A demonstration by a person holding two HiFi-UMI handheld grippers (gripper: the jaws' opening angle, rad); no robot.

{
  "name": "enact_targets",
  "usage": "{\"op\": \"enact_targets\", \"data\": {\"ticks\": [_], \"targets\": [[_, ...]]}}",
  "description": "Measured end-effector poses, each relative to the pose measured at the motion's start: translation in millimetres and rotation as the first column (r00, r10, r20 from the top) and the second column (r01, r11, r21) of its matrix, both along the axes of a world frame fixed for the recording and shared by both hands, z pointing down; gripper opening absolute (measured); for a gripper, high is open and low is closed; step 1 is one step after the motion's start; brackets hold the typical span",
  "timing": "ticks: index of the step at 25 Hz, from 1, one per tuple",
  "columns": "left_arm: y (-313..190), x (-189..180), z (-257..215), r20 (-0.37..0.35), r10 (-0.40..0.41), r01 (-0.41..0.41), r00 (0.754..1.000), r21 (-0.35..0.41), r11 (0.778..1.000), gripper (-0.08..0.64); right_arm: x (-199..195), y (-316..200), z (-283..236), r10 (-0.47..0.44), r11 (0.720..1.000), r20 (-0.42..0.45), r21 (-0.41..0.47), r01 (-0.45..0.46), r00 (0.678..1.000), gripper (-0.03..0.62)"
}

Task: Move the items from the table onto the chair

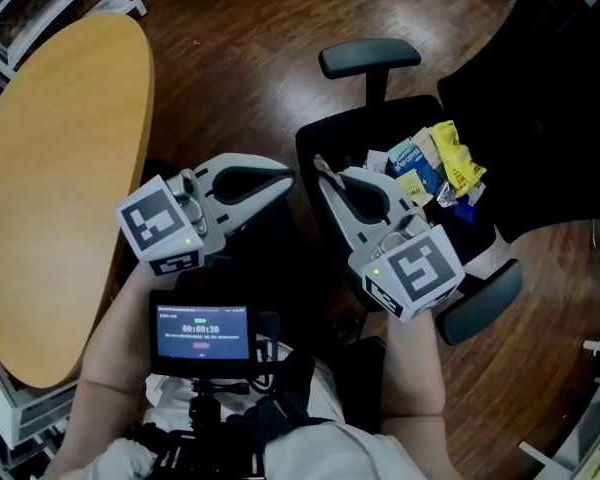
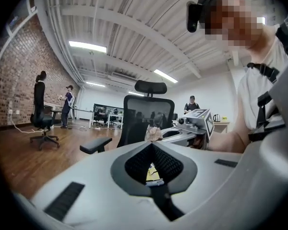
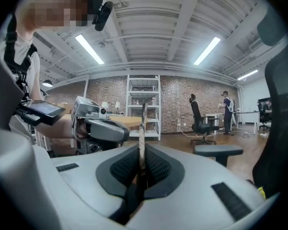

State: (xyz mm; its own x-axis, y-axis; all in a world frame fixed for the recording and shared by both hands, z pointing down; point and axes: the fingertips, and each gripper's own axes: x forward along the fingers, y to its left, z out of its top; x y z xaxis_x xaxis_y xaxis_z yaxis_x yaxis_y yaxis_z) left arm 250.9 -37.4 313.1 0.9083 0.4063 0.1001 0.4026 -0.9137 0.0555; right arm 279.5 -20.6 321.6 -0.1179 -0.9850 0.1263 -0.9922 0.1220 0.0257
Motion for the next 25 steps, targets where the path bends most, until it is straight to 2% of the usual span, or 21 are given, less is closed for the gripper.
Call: {"op": "enact_targets", "data": {"ticks": [5, 10, 15, 21, 25], "targets": [[21, 32, 35, 0.043, 0.057, -0.056, 0.997, -0.023, 0.998, 0.008, 30, 26, 46, 0.083, 0.991, -0.046, -0.098, -0.087, 0.995, 0.003], [43, 55, 57, 0.081, 0.13, -0.121, 0.988, -0.112, 0.986, 0.008, 60, 58, 88, 0.187, 0.953, -0.068, -0.23, -0.198, 0.98, 0.003], [60, 71, 75, 0.117, 0.172, -0.156, 0.978, -0.131, 0.979, 0.008, 79, 76, 118, 0.25, 0.915, -0.086, -0.304, -0.265, 0.964, 0.003], [64, 81, 101, 0.164, 0.188, -0.166, 0.968, -0.142, 0.976, 0.008, 108, 88, 157, 0.295, 0.837, -0.193, -0.421, -0.35, 0.936, 0.004], [60, 81, 107, 0.176, 0.18, -0.152, 0.968, -0.161, 0.975, 0.008, 134, 92, 179, 0.295, 0.745, -0.303, -0.52, -0.417, 0.906, 0.005]]}}
